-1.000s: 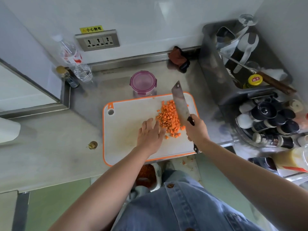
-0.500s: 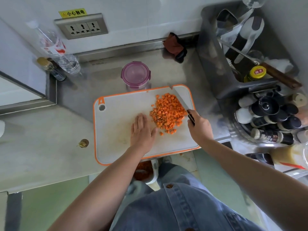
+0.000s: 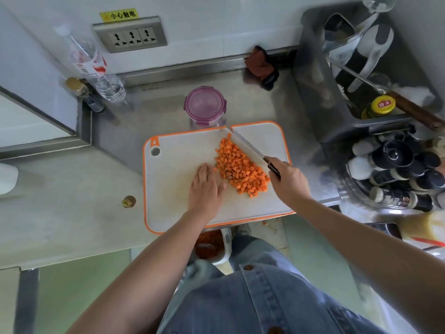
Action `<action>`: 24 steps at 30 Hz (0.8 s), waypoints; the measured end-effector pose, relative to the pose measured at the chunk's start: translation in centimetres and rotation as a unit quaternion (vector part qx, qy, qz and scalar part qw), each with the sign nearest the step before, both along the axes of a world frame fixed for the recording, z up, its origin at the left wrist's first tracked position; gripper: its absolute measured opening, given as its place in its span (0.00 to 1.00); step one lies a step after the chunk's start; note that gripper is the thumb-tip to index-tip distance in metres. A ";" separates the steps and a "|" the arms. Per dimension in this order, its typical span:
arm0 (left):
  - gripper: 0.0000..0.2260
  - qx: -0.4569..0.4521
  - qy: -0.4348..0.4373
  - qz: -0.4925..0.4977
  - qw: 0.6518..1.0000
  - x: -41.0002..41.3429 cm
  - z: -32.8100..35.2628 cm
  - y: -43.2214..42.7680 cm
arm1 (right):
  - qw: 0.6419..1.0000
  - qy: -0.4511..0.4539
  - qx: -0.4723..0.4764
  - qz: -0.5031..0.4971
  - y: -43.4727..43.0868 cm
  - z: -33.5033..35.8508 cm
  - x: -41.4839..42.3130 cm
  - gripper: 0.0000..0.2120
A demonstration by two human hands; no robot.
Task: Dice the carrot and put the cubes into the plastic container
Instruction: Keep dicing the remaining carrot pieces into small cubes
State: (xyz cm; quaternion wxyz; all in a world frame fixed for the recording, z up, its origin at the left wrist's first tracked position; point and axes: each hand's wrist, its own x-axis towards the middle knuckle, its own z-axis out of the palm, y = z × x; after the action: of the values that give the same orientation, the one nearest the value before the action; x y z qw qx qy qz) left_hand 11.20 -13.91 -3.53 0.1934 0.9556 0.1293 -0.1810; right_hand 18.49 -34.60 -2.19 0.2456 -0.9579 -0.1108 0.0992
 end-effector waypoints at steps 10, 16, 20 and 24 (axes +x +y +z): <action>0.28 0.015 -0.010 0.012 1.000 -0.5 -0.2 0.4 | 0.985 -0.061 -0.132 0.088 1.7 0.1 4.5 0.17; 0.28 0.001 -0.016 0.017 1.000 -0.6 -0.2 0.6 | 0.979 -0.045 -0.114 0.160 0.5 0.2 4.3 0.16; 0.27 0.002 -0.021 0.026 0.999 -0.8 0.0 0.7 | 0.982 -0.017 -0.069 0.174 -0.5 0.2 3.1 0.15; 0.27 0.006 -0.009 0.020 1.000 -1.2 0.2 1.1 | 0.993 -0.003 -0.021 0.117 -1.5 0.6 2.0 0.16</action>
State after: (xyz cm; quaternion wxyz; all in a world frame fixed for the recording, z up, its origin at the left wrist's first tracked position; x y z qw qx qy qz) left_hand 9.99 -12.81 -3.34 0.1927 0.9553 0.1482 -0.1680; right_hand 20.53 -36.10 -1.59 0.2118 -0.9435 -0.2210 0.1272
